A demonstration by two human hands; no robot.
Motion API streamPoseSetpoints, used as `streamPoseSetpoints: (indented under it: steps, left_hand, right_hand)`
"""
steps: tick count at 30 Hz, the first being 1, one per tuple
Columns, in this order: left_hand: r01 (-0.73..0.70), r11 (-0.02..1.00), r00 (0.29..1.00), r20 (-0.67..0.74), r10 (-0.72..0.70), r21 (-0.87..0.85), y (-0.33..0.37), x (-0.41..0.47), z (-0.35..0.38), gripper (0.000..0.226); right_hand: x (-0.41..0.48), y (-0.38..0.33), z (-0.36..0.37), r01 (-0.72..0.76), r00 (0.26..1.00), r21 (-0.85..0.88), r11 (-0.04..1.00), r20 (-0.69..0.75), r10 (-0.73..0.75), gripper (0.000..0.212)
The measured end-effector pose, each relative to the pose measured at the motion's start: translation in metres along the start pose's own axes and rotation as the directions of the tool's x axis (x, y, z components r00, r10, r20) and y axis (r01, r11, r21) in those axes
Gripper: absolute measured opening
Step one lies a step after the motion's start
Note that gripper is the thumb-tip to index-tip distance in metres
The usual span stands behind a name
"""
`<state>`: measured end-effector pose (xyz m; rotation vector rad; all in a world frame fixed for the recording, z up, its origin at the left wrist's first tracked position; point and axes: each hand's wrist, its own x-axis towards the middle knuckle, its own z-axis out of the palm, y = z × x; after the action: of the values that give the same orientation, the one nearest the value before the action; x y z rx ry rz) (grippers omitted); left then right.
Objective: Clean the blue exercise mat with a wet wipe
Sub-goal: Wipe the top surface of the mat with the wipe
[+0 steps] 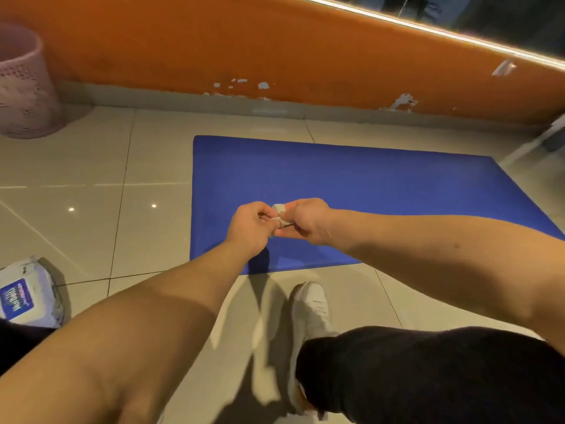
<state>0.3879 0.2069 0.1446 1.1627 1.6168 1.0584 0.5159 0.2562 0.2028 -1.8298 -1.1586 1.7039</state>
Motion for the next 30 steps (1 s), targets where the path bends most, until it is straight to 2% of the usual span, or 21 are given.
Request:
streamPoseSetpoints:
  steps: [4, 8, 10, 12, 15, 17, 20, 22, 25, 28, 30]
  left_hand:
    - [0.027, 1.0, 1.0, 0.012, -0.026, -0.005, -0.014, 0.018, 0.001, 0.014]
    - [0.126, 0.979, 0.992, -0.006, -0.127, 0.162, -0.056, 0.041, 0.002, 0.015]
    - [0.186, 0.952, 0.982, -0.024, -0.186, 0.245, -0.081, 0.051, 0.003, 0.015]
    - [0.239, 0.914, 0.97, -0.031, -0.242, 0.328, -0.106, 0.058, 0.005, 0.015]
    - [0.225, 0.86, 0.967, 0.001, -0.254, 0.459, -0.147, 0.067, 0.008, 0.008]
    - [0.174, 0.783, 0.972, 0.025, -0.235, 0.597, -0.171, 0.073, 0.01, 0.031]
    - [0.127, 0.629, 0.975, 0.02, -0.221, 0.767, -0.183, 0.08, 0.013, 0.059]
    - [0.102, 0.531, 0.973, 0.028, -0.23, 0.841, -0.187, 0.087, 0.016, 0.075]
    - [0.12, 0.443, 0.933, 0.052, -0.357, 0.889, -0.19, 0.097, 0.022, 0.098]
    - [0.115, 0.388, 0.915, 0.054, -0.4, 0.915, -0.193, 0.099, 0.028, 0.101]
    - [0.12, 0.386, 0.919, 0.045, -0.392, 0.915, -0.194, 0.098, 0.029, 0.101]
  right_hand:
    - [0.031, 0.011, -0.002, 0.005, 0.999, -0.053, 0.999, -0.053, -0.007, 0.009]
    - [0.077, 0.038, -0.013, 0.026, 0.99, -0.296, 0.955, -0.122, -0.065, 0.018]
    - [0.102, 0.055, -0.018, 0.05, 0.981, -0.49, 0.87, -0.138, -0.134, 0.016]
    - [0.129, 0.078, -0.019, 0.039, 0.967, -0.693, 0.719, -0.156, -0.203, 0.015]
    - [0.16, 0.117, -0.013, 0.078, 0.938, -0.806, 0.586, -0.14, -0.317, 0.018]
    - [0.172, 0.147, -0.008, 0.119, 0.924, -0.84, 0.529, -0.102, -0.369, 0.022]
    - [0.175, 0.186, 0.006, 0.253, 0.915, -0.796, 0.55, 0.013, -0.402, 0.02]
    - [0.177, 0.209, 0.012, 0.318, 0.897, -0.85, 0.419, 0.126, -0.424, 0.025]
    - [0.178, 0.221, 0.009, 0.234, 0.946, -0.937, 0.261, 0.158, -0.282, 0.061]
    - [0.178, 0.215, 0.01, 0.192, 0.967, -0.959, 0.207, 0.15, -0.204, 0.07]
    - [0.179, 0.21, 0.016, 0.186, 0.974, -0.955, 0.231, 0.147, -0.175, 0.069]
